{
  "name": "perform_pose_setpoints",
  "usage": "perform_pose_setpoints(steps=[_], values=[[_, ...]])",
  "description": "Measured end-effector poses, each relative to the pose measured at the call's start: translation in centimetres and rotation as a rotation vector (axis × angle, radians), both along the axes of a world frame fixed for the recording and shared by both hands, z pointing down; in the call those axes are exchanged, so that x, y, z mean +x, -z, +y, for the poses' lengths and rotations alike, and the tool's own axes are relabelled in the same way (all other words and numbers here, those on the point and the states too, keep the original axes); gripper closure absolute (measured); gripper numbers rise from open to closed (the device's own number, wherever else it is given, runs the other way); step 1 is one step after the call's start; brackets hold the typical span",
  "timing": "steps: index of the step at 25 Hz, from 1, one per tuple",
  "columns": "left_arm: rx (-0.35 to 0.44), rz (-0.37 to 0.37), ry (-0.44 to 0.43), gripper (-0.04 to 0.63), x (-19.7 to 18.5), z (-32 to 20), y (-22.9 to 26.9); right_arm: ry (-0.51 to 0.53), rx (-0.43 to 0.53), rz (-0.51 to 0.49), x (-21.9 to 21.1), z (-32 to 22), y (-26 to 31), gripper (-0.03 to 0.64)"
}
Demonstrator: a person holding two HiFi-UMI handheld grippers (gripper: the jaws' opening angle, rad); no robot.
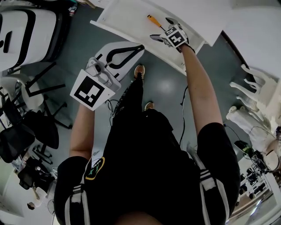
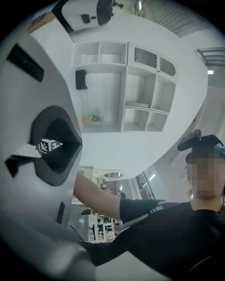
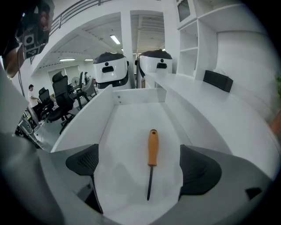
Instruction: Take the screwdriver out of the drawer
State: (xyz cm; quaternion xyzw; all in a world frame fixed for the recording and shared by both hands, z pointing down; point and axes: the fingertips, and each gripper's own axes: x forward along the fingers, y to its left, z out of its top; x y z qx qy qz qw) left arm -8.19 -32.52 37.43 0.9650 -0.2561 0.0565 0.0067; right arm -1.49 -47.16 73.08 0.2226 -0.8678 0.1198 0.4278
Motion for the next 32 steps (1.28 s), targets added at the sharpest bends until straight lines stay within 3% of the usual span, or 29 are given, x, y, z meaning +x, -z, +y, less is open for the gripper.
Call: perform_pose_setpoints(steps=[12, 22, 32], values=[[-0.023, -0.014, -0.001, 0.578, -1.0, -1.1, -1.4, -0.01, -0.101, 0.118, 1.2, -1.9, -4.9, 0.034], [-0.056, -0.022, 0.012, 0.578, -1.3, -1.0, -2.3, 0.006, -0.141, 0.154, 1.2, -2.2, -6.7, 0.034], [-0.078, -0.014, 0.02, 0.578, -1.0, -1.2, -3.0, 0.03, -0.111, 0.149, 1.0, -2.4, -7.4, 0.067]])
